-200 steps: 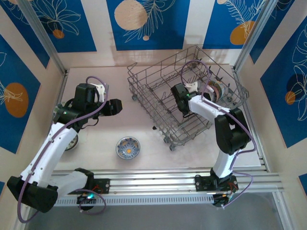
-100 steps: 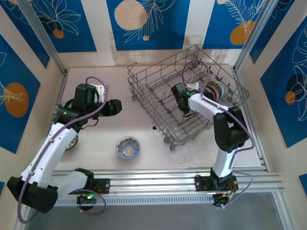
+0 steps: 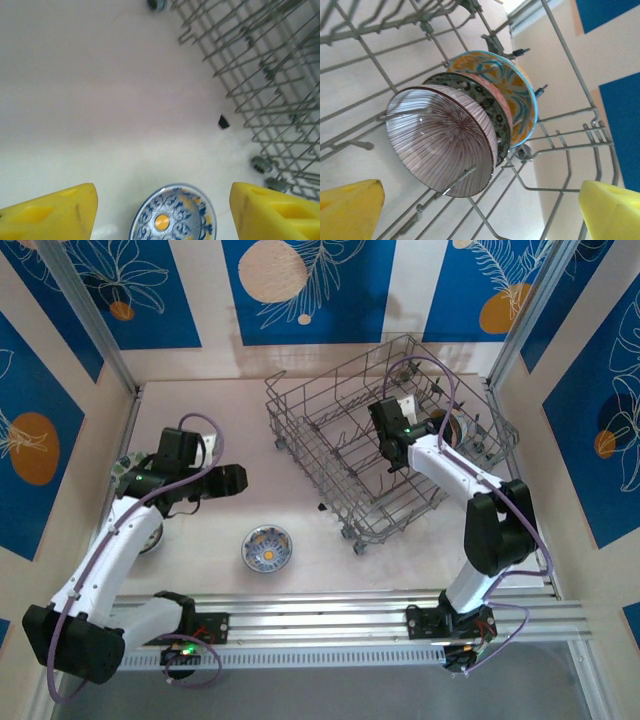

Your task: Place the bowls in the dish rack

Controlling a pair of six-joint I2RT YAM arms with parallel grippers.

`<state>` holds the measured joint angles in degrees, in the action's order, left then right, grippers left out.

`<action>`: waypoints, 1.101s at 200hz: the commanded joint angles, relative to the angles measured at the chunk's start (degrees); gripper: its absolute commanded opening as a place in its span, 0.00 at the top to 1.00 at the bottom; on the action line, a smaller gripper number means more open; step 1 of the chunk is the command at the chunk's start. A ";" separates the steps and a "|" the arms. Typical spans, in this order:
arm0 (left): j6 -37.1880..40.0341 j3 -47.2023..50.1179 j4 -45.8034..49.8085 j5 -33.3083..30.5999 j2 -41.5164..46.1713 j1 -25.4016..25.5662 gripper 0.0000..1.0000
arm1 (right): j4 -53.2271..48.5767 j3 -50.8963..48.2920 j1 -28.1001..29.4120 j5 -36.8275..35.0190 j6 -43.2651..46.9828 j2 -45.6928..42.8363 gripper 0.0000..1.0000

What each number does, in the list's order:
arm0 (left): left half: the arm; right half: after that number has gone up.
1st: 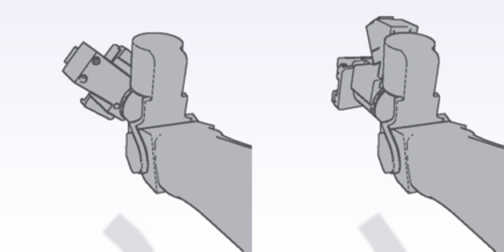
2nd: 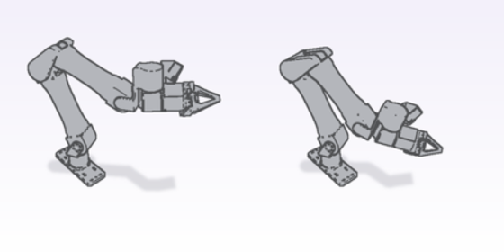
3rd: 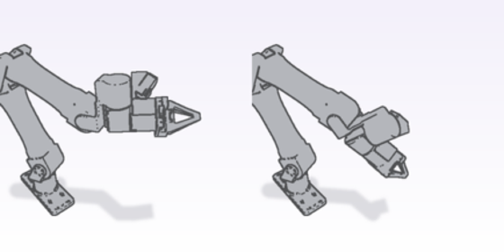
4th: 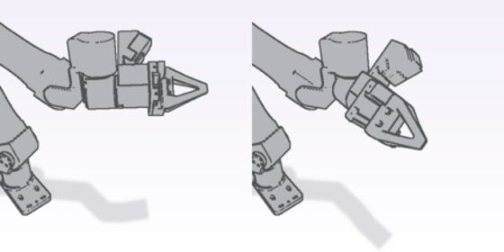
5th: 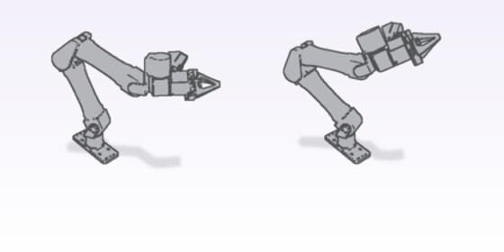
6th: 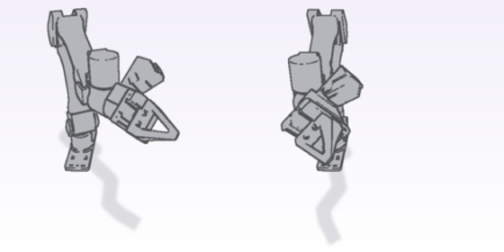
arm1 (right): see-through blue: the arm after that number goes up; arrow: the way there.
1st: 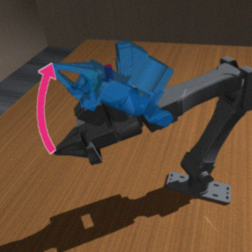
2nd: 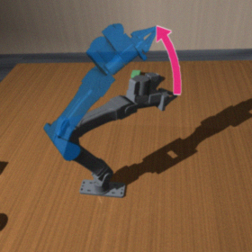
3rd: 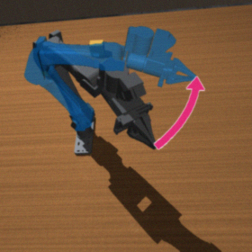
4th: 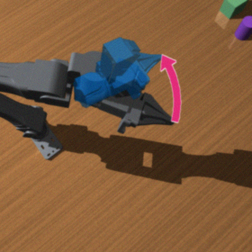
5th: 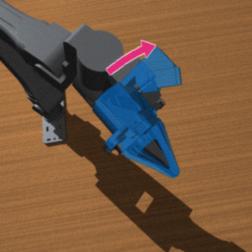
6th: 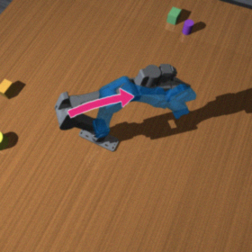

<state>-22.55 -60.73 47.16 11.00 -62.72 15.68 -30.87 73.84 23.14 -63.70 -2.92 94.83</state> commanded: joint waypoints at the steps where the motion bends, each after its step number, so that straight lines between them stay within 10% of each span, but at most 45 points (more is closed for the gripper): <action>1: 0.00 3.36 5.08 1.80 0.07 -0.65 0.29 | 1.40 0.41 -0.62 6.12 1.86 -4.17 0.01; 123: -10.50 16.92 -0.32 3.41 -8.20 7.39 0.33 | -0.10 -7.03 -2.73 20.88 -2.68 -21.93 0.00; 220: -9.53 16.61 -2.04 2.04 -16.33 10.73 0.66 | 1.00 -11.97 -5.07 26.77 -4.88 -24.76 0.01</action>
<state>-32.47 -44.49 45.63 13.19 -78.13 25.85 -30.81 62.70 18.26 -39.35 -6.35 71.31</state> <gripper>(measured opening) 0.377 0.995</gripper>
